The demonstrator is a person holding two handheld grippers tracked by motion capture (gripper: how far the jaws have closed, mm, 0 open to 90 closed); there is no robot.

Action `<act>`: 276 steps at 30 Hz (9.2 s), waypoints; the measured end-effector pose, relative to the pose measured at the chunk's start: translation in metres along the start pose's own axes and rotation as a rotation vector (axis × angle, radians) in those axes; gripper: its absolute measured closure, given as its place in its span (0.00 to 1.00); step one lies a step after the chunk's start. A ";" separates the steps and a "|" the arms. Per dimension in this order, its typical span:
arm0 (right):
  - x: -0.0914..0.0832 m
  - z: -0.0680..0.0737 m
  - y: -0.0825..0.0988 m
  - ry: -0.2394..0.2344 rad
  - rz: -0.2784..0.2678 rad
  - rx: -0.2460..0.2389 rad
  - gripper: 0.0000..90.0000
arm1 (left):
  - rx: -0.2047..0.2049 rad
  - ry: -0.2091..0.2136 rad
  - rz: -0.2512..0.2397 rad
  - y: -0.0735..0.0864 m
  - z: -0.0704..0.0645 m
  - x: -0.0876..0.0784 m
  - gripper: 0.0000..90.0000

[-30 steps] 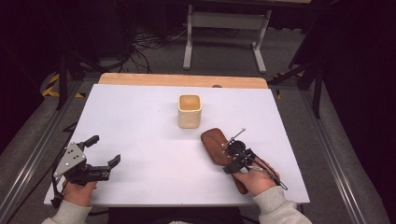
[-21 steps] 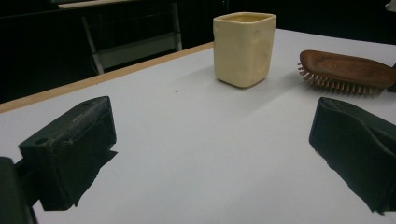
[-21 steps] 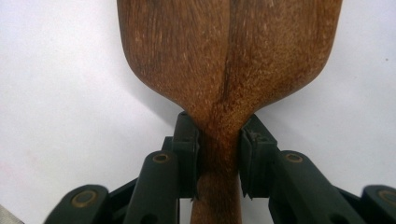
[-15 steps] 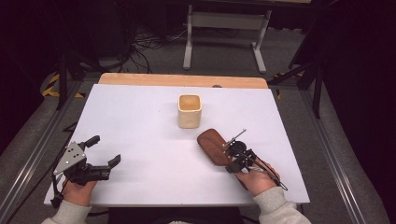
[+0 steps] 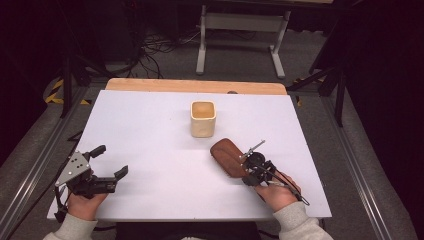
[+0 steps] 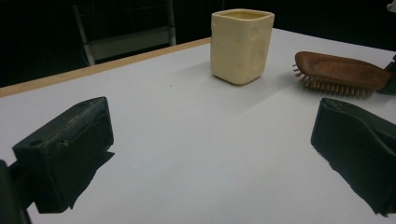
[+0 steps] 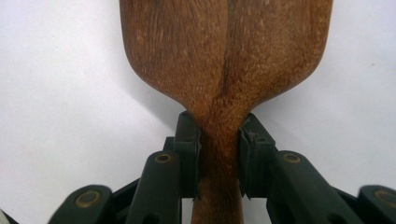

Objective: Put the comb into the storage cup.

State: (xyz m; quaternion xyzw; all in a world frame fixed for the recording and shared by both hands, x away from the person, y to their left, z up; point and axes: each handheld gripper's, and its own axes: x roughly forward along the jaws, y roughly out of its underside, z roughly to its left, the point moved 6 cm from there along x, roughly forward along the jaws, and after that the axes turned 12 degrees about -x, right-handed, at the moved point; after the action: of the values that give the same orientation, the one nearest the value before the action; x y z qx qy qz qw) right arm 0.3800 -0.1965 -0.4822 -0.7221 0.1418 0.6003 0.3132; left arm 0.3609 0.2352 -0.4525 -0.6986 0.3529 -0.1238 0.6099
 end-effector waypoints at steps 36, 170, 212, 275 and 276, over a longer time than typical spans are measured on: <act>-0.049 0.023 -0.031 0.096 -0.523 -0.225 0.81 | 0.047 0.079 0.008 0.003 -0.009 0.003 0.06; -0.019 0.071 -0.075 0.060 -0.890 -0.394 0.68 | -0.090 0.442 0.164 -0.076 -0.115 0.085 0.64; -0.032 0.029 -0.052 -0.001 -0.955 -0.234 0.05 | 0.039 0.321 0.077 -0.183 -0.107 0.090 0.63; -0.032 0.025 -0.050 -0.006 -0.958 -0.233 0.05 | 0.004 0.116 -0.044 -0.212 -0.089 0.163 0.63; -0.032 0.024 -0.050 -0.007 -0.959 -0.231 0.05 | 0.005 0.114 -0.043 -0.212 -0.088 0.164 0.63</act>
State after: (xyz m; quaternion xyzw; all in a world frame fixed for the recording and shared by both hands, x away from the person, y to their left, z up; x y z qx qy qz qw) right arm 0.3825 -0.1483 -0.4399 -0.7340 -0.2751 0.4025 0.4727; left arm 0.4981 0.0635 -0.2758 -0.6964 0.3718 -0.1775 0.5877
